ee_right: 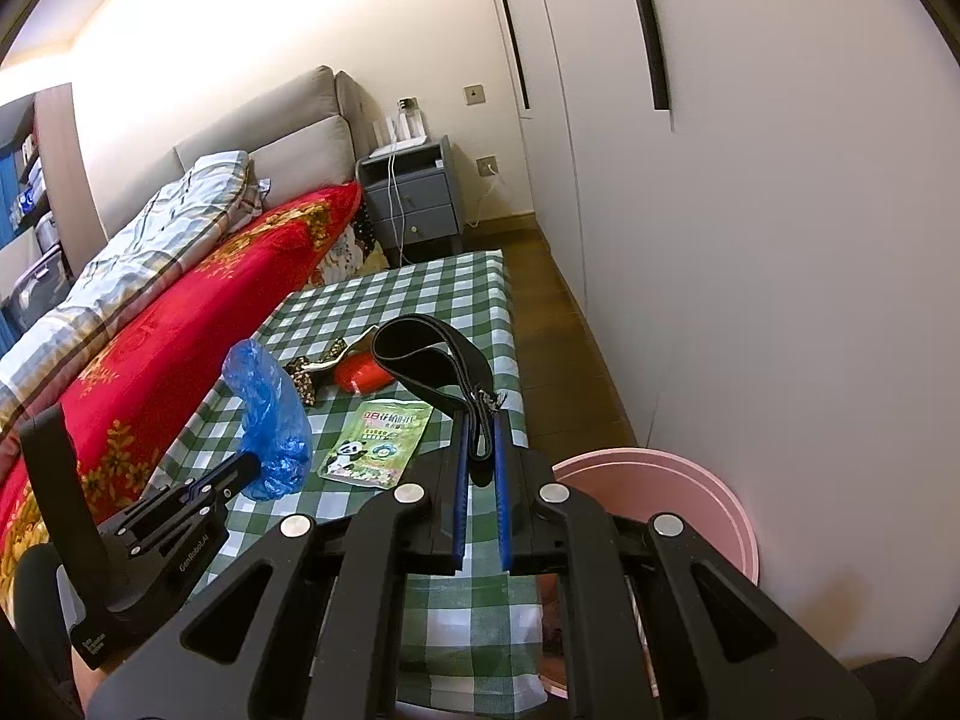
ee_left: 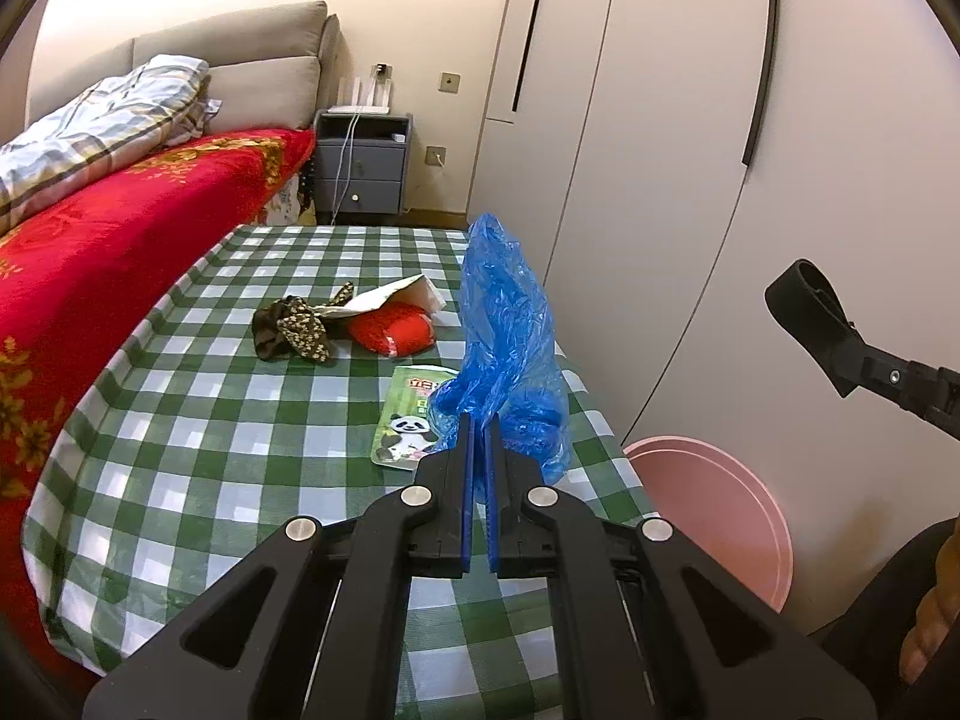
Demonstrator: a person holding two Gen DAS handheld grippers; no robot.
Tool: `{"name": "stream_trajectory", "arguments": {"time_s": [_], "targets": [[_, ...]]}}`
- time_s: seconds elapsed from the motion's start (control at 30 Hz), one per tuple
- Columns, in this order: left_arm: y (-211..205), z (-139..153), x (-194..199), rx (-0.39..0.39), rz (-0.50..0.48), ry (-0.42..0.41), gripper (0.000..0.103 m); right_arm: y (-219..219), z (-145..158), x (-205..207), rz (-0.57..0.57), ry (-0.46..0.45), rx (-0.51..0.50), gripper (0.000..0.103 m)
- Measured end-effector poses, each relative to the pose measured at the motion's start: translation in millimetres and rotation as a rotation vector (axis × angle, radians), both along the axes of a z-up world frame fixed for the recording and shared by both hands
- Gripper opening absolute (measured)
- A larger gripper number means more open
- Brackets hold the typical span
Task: Collect trash
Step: 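Carry the black strap and blue bag over the pink bucket and open both tools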
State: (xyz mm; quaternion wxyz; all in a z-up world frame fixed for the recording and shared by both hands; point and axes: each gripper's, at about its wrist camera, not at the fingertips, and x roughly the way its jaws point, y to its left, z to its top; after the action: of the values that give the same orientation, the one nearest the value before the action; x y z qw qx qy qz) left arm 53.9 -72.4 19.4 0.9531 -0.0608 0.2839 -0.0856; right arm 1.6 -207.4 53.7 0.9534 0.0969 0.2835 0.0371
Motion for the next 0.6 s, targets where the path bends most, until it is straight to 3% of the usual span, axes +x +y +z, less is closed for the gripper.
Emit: {"name": "stream_trajectory", "arguments": {"time_s": [0.6], "targets": [[-26.5,-8.9,10.6,-0.010,-0.046,0.019,0.003,-11.6,-6.4,1.9,-0.049,0.011,0.005,0.008]]}}
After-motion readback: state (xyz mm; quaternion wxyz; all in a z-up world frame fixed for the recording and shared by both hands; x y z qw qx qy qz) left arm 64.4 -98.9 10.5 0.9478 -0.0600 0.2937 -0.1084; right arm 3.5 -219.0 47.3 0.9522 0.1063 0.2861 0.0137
